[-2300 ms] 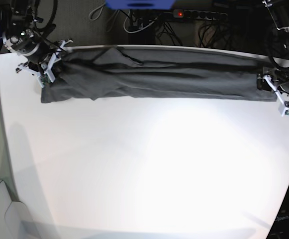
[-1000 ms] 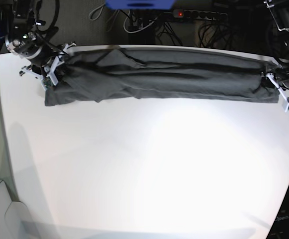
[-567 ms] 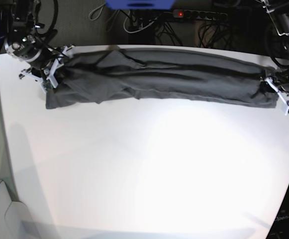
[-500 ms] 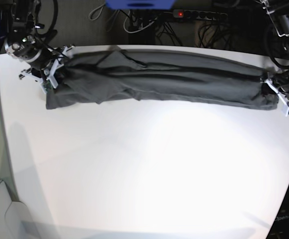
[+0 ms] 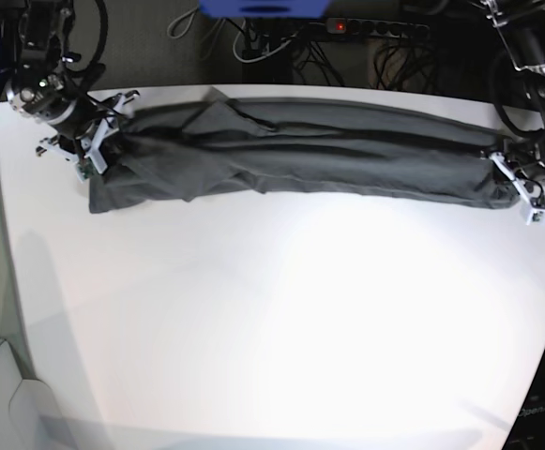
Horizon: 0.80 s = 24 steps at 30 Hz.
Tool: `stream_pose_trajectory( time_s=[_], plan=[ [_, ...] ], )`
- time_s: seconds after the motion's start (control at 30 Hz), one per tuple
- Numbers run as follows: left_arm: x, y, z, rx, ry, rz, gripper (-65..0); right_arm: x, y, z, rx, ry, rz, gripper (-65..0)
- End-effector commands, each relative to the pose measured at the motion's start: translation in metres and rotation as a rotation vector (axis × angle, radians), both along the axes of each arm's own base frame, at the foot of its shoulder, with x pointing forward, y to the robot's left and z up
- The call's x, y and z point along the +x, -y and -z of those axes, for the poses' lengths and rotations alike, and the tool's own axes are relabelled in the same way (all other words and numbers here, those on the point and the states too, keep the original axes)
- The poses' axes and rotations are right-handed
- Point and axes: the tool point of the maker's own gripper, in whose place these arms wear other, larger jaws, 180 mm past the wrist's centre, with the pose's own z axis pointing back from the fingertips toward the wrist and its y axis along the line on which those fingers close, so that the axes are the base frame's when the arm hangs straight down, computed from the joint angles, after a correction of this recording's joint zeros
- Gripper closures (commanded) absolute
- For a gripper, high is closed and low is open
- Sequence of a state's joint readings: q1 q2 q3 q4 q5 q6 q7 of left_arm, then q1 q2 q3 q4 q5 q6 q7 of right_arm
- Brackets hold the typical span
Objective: Layout the t-shirt on the table in an organized manner, then fold the t-shirt properly
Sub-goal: 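Carry the held strip end with the left gripper toward the right gripper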
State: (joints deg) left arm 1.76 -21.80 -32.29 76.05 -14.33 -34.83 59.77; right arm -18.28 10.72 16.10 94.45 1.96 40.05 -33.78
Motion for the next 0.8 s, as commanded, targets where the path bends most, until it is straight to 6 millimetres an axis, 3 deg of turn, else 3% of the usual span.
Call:
stream_pose_trajectory(
  time_s=[0.0, 0.13, 0.37, 0.53, 0.67, 0.77],
  plan=[
    [0.008, -0.003, -0.016, 0.037, 0.017, 0.029, -0.4, -0.002, 0.011, 0.002, -0.053, -0.030, -0.001, -19.8],
    [0.031, 0.020, -0.055, 0.117, 0.068, 0.124, -0.4, 0.000, 0.011, 0.002, -0.053, -0.027, -0.001, -19.7],
    [0.055, 0.100, -0.107, 0.129, 0.191, 0.222, -0.4, 0.000, 0.011, 0.002, -0.053, -0.027, -0.001, -19.7],
    [0.053, 0.166, -0.087, 0.091, 0.146, 0.315, -0.4, 0.000, 0.011, 0.002, -0.053, -0.027, -0.001, -19.7],
    [0.035, 0.220, -0.065, -0.017, 0.093, 0.383, -0.4, 0.000, 0.011, 0.002, -0.053, -0.027, -0.001, -19.7],
    [0.023, 0.247, -0.058, -0.088, 0.078, 0.388, -0.4, 0.000, 0.011, 0.001, -0.054, -0.026, -0.001, -19.7]
  ],
)
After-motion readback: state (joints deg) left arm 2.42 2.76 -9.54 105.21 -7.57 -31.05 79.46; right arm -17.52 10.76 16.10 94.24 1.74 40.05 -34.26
